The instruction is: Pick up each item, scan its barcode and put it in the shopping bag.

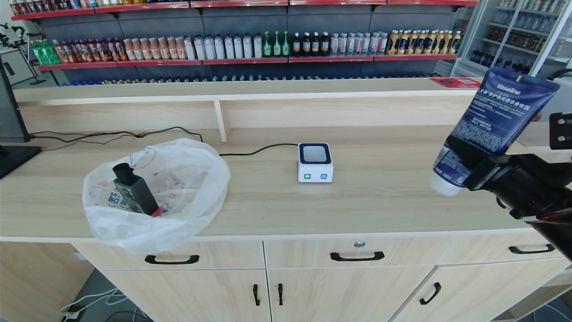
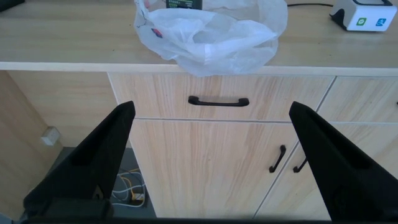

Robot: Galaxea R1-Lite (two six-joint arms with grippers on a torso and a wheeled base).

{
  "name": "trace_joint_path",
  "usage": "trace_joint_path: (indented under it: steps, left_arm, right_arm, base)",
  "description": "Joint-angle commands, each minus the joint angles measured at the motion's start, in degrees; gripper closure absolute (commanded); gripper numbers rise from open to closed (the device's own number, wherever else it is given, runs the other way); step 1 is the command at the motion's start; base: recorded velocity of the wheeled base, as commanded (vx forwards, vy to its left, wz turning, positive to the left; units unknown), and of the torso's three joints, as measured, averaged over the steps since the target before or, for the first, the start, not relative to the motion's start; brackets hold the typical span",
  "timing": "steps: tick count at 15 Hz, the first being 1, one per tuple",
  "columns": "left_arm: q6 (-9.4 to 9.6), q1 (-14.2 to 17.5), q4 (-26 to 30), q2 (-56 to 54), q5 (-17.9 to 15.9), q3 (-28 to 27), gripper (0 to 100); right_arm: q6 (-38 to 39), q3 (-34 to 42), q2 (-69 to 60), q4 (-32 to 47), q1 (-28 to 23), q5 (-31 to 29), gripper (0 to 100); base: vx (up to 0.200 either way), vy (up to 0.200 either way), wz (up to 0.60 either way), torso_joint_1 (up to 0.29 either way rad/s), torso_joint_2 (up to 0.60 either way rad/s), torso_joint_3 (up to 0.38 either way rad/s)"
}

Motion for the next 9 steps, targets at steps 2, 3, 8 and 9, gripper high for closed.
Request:
trace_joint_path:
  steps: [2,3,8,9]
  left_arm:
    - [-0.62,0.01,-0.03,-0.02,0.02,0.00,0]
    - [-0.97,0.01,-0.03,-0.02,0.02,0.00,0]
    - [-2.03,0.01,-0.03,-0.02,0.10,0.00,0]
    - [-2.03,0.01,-0.03,-0.02,0.10,0.00,0]
  right_arm:
    - [-0.27,6.54,-10.35,0.21,7.73,-2.77,100]
    - [-0.35,7.42,-11.84,0.30,7.82,-2.77,100]
    - [-5.36,8.56,-21.34,6.71,8.70,-1.72,100]
    - [-5.54,9.09,-22.30,7.68,9.14,-1.63,100]
  base:
    - [0.000,0.000,0.00,0.000,0.00,0.000]
    - [0.000,0.000,0.00,0.000,0.00,0.000]
    - [0.000,0.000,0.00,0.000,0.00,0.000]
    - [0.000,0.000,0.00,0.000,0.00,0.000]
